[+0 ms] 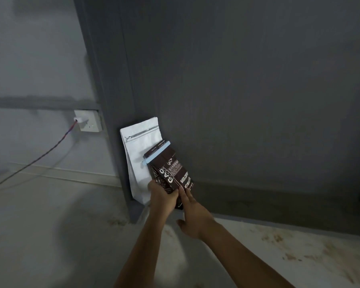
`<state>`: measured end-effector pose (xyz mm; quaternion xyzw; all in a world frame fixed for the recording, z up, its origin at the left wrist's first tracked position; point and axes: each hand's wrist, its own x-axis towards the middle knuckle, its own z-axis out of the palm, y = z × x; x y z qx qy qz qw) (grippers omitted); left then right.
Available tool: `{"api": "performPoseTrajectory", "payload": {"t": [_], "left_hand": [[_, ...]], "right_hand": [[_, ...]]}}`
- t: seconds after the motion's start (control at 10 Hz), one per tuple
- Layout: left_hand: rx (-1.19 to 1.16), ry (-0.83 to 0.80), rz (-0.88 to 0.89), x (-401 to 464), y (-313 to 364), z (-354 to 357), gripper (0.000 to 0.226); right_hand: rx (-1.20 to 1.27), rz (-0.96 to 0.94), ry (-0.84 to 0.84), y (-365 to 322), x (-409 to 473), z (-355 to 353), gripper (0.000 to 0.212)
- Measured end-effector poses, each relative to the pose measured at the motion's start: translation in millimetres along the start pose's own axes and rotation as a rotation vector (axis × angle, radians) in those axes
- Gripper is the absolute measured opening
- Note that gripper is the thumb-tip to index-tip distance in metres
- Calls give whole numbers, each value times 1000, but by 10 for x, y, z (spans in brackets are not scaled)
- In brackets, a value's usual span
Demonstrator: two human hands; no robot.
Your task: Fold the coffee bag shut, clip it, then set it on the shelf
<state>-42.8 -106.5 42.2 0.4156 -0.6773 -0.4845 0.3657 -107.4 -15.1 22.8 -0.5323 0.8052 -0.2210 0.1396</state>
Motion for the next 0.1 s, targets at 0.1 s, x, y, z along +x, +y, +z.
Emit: {"api": "performPoseTrajectory", "payload": {"t": [0.1], "left_hand": [[127,-155,-119,-9,25,-146,50]], "right_hand": [[-42,-43,-45,-18,-102,-175,81]]}}
